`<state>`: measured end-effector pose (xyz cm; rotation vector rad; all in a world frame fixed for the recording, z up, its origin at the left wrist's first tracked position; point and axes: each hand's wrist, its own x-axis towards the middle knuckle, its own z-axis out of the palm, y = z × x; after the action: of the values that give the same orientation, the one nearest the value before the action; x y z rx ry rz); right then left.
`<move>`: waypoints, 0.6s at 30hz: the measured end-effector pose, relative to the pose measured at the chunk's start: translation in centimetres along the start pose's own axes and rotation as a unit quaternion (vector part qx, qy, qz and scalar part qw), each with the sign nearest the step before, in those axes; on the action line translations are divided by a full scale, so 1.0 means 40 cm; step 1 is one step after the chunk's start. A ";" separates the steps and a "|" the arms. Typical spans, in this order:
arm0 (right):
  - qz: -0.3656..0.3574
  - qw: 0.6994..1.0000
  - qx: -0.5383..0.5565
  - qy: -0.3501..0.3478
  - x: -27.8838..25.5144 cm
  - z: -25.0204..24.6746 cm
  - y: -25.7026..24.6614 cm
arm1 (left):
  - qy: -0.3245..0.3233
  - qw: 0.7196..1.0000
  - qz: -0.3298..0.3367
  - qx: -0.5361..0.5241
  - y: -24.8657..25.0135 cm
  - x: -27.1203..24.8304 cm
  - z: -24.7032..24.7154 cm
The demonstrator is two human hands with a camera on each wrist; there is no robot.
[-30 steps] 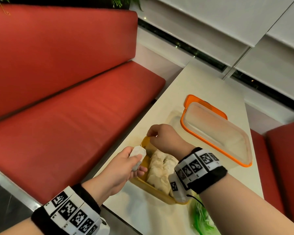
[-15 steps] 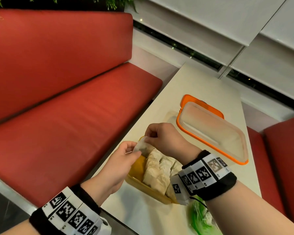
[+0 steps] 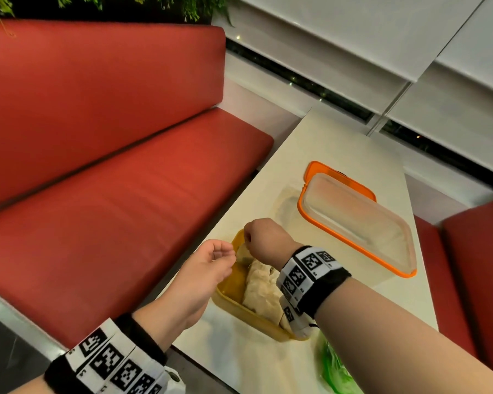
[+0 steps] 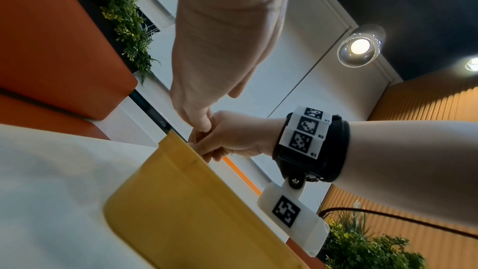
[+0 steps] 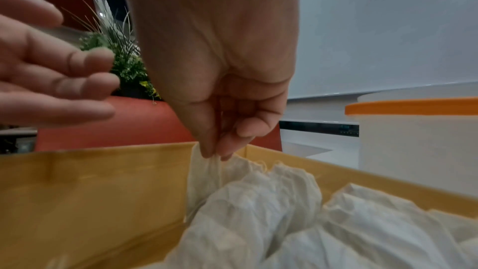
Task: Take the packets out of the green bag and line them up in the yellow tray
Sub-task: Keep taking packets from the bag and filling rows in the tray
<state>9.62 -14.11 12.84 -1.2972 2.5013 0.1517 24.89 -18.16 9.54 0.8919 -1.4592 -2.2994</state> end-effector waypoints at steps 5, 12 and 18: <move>0.022 0.999 -0.022 -0.010 0.003 0.006 -0.003 | -0.004 1.000 0.001 -0.006 -0.004 -0.007 -0.005; 0.025 0.999 -0.047 0.008 -0.005 -0.003 -0.001 | -0.005 1.000 -0.003 -0.018 -0.003 -0.013 -0.003; 0.026 0.997 0.003 0.066 -0.062 -0.037 0.016 | -0.012 1.000 -0.004 -0.005 -0.003 -0.022 0.010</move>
<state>10.09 -12.13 15.02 -1.2780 2.6462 0.0717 25.30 -17.34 9.85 0.8714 -1.4549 -2.3289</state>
